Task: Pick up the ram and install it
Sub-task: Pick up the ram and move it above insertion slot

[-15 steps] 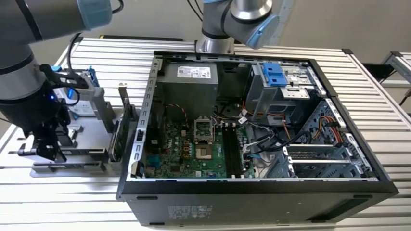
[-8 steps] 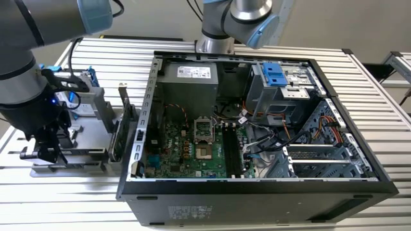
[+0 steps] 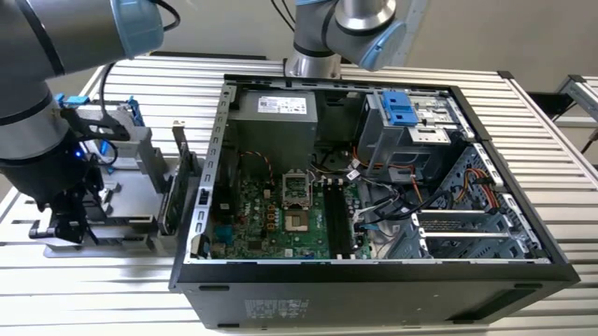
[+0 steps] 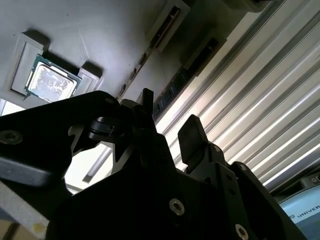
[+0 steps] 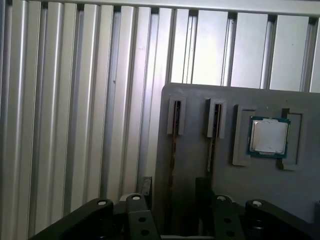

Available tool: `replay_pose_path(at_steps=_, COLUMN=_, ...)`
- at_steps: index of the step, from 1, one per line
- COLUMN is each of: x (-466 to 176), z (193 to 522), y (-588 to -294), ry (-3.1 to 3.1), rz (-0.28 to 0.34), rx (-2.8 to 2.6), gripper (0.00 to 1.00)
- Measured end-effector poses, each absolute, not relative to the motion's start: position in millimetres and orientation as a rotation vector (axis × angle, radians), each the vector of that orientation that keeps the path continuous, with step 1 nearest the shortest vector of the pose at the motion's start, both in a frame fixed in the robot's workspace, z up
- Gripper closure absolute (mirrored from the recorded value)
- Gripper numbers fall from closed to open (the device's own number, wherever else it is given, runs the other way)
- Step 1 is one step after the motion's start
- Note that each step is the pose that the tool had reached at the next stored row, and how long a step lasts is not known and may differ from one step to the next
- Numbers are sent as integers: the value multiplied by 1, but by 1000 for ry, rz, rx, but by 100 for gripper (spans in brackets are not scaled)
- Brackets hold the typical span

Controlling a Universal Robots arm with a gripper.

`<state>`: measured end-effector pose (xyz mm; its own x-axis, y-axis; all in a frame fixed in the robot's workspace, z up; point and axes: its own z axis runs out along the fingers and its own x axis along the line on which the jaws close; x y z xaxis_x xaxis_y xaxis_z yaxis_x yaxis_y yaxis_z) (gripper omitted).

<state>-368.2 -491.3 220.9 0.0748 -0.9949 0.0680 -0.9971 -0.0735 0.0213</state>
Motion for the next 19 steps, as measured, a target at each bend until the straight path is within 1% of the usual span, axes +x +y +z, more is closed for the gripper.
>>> replay_pose_path(at_steps=19, x=-371, z=201, y=-492, ry=-2087, rz=64, rx=2271, gripper=0)
